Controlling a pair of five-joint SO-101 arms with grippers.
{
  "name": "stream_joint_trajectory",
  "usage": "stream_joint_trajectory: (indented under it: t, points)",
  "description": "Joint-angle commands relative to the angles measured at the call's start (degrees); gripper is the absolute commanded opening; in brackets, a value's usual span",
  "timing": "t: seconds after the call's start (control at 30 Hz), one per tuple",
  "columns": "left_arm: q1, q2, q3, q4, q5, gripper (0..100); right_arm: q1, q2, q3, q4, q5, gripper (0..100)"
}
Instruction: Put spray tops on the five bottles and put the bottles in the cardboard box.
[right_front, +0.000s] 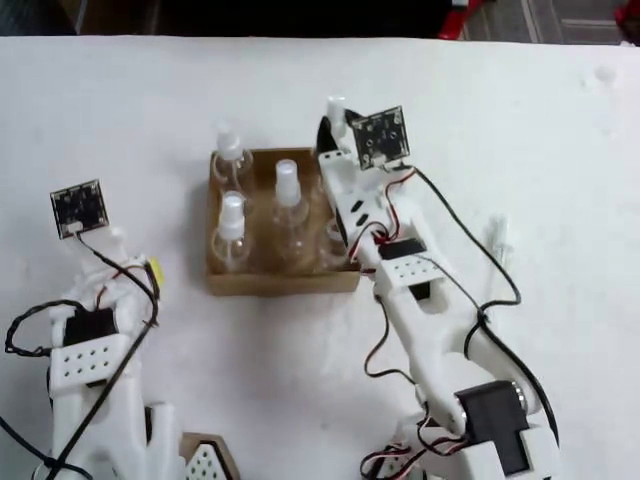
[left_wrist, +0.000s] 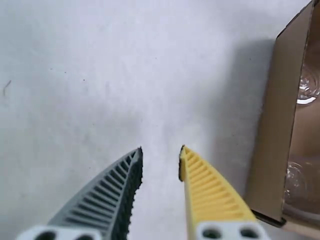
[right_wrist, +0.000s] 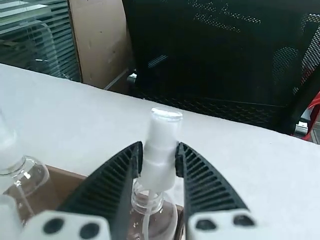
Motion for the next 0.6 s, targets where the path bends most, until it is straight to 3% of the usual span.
stream_joint_trajectory:
  t: [0.0,0.23,0.4,0.57]
  points:
    - [0.7,-0.7,-0.3,-1.4,-0.6,12,-1.2,-0.5,0.2,-1.5,0.5,1.5]
    - [0.7,-0.7,-0.3,-1.4,-0.6,12,-1.8,-0.4,0.7,-1.5,0.7,1.7]
    - [0.7,-0.7,-0.3,-1.4,-0.6,12,-1.8,-0.5,1.0,-1.1,0.4,15.0]
    - [0.7,-0.7,-0.3,-1.4,-0.6,12,-1.9,-0.6,0.8,-1.1,0.4,15.9]
